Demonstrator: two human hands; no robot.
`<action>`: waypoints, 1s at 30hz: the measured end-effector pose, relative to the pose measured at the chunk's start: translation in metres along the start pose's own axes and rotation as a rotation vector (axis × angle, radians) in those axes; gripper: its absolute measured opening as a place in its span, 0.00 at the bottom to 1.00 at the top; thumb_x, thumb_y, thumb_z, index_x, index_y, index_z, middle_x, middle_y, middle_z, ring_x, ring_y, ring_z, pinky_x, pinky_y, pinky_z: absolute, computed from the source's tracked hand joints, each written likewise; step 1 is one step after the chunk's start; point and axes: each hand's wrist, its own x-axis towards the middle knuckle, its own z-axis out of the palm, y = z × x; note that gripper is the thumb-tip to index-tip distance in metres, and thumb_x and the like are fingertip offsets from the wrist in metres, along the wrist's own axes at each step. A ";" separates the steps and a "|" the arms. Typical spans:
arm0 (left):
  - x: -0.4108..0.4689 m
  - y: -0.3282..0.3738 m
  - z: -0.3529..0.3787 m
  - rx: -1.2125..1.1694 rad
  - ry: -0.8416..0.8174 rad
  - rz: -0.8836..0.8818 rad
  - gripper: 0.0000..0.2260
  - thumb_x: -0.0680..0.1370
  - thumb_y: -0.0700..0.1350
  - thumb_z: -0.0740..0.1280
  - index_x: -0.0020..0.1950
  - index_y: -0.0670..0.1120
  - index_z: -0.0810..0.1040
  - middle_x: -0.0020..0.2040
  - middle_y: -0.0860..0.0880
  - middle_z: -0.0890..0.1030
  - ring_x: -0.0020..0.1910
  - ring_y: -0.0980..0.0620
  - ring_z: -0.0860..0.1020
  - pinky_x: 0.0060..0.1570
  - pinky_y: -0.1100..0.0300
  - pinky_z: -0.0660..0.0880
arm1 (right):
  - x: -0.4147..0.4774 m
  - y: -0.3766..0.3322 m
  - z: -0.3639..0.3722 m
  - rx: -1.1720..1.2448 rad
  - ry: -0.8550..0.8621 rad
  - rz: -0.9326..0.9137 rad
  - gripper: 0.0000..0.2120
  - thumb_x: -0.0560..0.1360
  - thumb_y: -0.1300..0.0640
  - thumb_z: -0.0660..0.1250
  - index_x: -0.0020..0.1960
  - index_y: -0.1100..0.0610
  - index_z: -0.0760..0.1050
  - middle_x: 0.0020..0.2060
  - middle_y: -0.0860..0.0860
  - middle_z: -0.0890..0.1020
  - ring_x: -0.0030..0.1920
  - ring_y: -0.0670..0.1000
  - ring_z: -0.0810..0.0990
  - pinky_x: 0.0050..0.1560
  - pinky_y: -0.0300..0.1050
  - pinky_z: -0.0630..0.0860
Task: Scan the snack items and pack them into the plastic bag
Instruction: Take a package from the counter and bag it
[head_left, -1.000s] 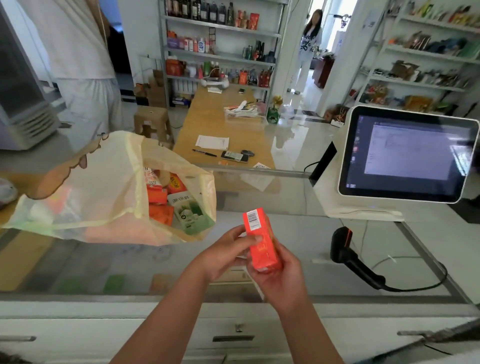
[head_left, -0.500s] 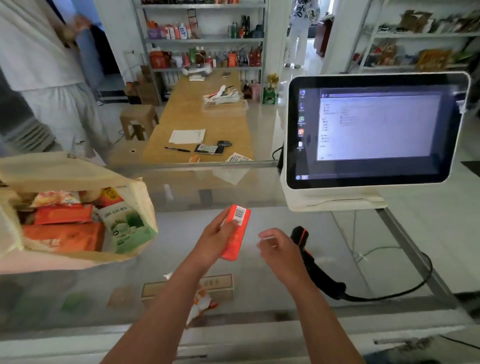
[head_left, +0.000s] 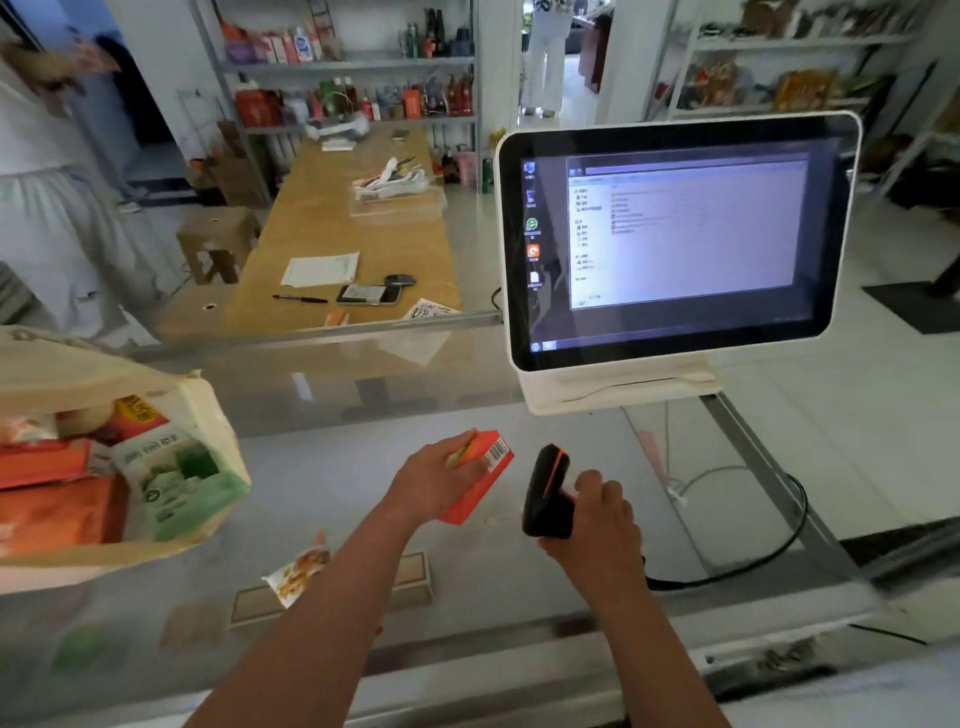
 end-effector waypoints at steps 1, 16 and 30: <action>0.001 0.001 0.000 0.024 -0.007 0.007 0.24 0.80 0.58 0.62 0.75 0.58 0.63 0.71 0.47 0.71 0.62 0.46 0.75 0.61 0.51 0.74 | -0.001 0.001 0.003 0.015 0.007 0.000 0.28 0.70 0.51 0.73 0.63 0.56 0.63 0.58 0.54 0.71 0.57 0.53 0.74 0.53 0.45 0.74; 0.003 0.000 0.000 0.177 -0.035 0.039 0.28 0.79 0.62 0.58 0.77 0.59 0.56 0.74 0.48 0.67 0.65 0.44 0.73 0.58 0.54 0.71 | -0.001 0.004 0.004 0.082 0.173 -0.026 0.09 0.70 0.57 0.68 0.49 0.58 0.73 0.42 0.52 0.76 0.36 0.50 0.76 0.38 0.43 0.76; 0.006 -0.004 0.000 0.138 -0.066 0.016 0.29 0.78 0.64 0.59 0.77 0.60 0.57 0.74 0.49 0.66 0.68 0.43 0.71 0.62 0.48 0.72 | -0.009 0.001 -0.050 0.471 -0.017 -0.059 0.13 0.68 0.58 0.72 0.30 0.52 0.69 0.24 0.46 0.72 0.27 0.44 0.71 0.30 0.31 0.65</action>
